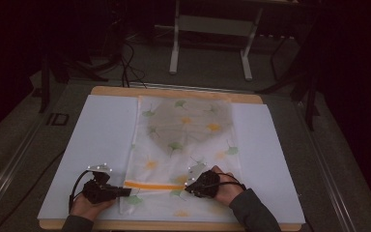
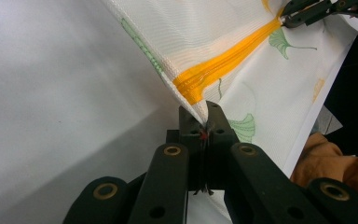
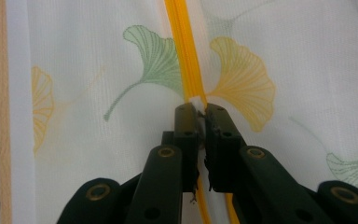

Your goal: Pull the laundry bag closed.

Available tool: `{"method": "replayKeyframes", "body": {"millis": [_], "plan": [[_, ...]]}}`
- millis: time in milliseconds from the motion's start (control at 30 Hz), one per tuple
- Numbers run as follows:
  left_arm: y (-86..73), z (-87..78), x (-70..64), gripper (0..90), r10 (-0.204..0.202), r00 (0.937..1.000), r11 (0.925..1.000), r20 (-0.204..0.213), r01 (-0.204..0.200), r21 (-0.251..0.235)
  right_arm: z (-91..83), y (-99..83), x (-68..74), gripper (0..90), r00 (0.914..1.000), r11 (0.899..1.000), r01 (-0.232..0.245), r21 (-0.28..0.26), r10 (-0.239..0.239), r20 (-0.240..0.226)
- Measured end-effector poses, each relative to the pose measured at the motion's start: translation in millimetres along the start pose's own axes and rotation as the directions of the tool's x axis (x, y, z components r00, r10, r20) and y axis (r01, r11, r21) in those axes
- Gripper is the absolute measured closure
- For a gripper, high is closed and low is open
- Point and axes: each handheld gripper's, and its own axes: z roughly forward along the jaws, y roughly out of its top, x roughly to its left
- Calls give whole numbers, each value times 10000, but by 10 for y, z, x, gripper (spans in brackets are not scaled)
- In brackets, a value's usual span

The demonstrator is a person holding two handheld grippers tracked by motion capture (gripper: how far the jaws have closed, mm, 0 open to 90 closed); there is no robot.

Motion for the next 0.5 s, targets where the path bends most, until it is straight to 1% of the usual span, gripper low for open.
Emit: {"method": "replayKeyframes", "body": {"millis": [133, 500], "plan": [[0, 0, 0, 885, 12, 10000, 10000, -11, -12, 8, -18, -24, -7, 843, 10000, 10000, 19, 49, -20, 30], [0, 1, 1, 885, 10, 10000, 10000, -32, -10, 20, -82, -140, -27, 843, 9998, 9998, -187, 95, 186, 113]]}}
